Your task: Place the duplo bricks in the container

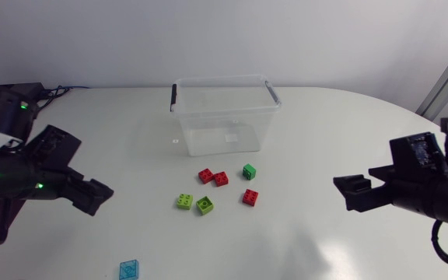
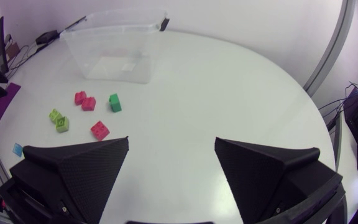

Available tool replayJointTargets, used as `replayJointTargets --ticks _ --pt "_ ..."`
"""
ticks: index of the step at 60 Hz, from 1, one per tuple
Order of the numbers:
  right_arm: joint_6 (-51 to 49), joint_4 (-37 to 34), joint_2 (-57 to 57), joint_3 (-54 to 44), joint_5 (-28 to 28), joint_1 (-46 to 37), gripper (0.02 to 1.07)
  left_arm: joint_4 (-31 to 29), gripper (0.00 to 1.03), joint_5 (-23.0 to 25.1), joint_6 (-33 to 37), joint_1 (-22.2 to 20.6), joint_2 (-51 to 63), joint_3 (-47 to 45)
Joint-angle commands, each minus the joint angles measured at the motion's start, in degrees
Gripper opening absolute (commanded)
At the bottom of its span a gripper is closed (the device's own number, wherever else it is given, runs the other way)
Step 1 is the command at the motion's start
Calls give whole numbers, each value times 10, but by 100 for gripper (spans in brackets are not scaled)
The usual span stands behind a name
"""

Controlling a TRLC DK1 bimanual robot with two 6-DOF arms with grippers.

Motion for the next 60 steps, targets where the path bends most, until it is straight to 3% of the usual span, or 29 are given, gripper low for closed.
replayJointTargets --ticks 1,9,15,24,36,47,60 --pt "9 -34 47 38 0 14 102 -37 96 4 48 -35 34 20" --pt "10 -59 80 53 -1 41 102 -67 96 2 104 -97 46 9" --pt "11 -78 100 61 -1 68 102 -82 96 1 137 -114 68 3" --pt "9 -145 151 94 -1 102 102 -107 96 0 159 -163 91 -26" --pt "8 -148 165 88 -11 134 102 -134 96 1 169 -207 102 -54" --pt "-13 -139 170 73 -84 134 102 -137 93 0 166 -255 113 -82" --pt "-38 -153 205 68 -89 157 102 -105 91 -17 170 -251 174 -84"
